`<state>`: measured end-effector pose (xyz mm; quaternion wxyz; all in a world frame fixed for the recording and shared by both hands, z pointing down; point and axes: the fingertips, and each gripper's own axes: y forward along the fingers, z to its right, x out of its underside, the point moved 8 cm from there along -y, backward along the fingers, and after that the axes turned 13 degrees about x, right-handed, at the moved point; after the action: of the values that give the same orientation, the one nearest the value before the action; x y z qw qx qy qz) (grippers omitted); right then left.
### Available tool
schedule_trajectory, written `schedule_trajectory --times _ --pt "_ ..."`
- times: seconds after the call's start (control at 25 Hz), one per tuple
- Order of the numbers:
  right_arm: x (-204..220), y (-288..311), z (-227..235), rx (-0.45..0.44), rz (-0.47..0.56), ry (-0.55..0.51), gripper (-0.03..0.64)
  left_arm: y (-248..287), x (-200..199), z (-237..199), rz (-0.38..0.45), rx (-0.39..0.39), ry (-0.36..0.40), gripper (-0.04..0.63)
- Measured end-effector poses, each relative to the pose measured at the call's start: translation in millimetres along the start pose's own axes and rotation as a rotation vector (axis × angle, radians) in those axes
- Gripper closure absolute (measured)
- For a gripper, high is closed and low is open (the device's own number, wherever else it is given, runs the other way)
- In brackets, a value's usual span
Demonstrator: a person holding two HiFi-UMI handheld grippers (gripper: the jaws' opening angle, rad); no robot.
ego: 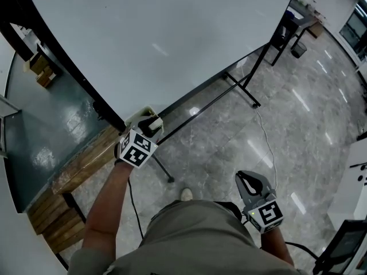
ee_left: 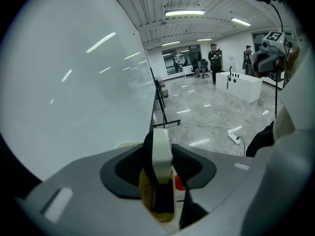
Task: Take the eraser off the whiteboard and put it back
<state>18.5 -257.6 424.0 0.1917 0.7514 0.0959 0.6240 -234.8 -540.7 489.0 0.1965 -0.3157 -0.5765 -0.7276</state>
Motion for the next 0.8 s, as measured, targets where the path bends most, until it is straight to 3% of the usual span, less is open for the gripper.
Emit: schedule_trajectory --times 0.44,0.8 --pt "7 -13 18 -0.012 -0.008 0.002 0.604 -8 -11 9 0.019 -0.055 -0.012 0.426" --pt "21 -29 42 -0.081 -0.003 -0.007 0.604 -42 -39 33 0.088 -0.209 -0.017 0.431"
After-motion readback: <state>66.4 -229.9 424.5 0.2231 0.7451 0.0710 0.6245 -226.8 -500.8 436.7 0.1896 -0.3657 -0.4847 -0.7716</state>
